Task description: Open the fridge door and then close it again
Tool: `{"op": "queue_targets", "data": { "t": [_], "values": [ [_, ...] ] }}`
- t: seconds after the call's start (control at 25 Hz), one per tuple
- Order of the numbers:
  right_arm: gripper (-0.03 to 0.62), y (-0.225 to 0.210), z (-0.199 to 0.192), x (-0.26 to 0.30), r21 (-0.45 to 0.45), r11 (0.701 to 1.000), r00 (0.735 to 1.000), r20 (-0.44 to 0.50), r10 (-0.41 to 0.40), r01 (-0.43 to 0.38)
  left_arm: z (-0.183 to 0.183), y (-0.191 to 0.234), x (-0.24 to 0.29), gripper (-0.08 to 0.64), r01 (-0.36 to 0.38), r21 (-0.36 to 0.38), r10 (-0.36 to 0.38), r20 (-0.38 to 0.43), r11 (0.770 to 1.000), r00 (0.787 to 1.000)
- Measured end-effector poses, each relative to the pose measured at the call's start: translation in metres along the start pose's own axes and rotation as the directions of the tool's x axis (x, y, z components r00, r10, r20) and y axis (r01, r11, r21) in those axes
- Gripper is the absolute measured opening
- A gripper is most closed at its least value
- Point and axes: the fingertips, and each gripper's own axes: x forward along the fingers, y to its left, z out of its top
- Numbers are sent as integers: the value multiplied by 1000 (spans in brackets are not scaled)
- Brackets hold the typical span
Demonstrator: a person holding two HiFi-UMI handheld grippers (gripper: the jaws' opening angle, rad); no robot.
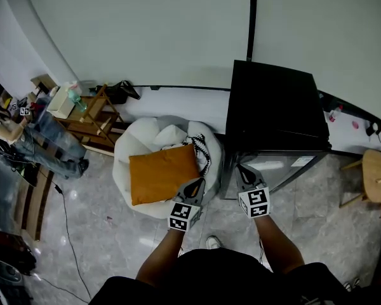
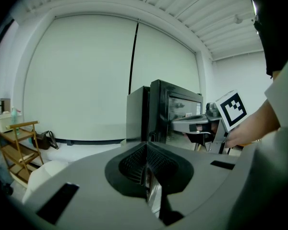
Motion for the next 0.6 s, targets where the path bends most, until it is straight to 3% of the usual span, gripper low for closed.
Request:
{"op": "queue_targets", "data": {
  "t": [0.32,0.6],
  "values": [
    [17,-13,6,18,-44,999,1000,-6,-18,18,-3,4,4,21,7,-5,-7,-8,1000,1000],
    [17,-17,7,32,-26,1000,1000,-2,-6,6,-7,1,6,21,6,6,-6,-14,1000,1000]
  ]
}}
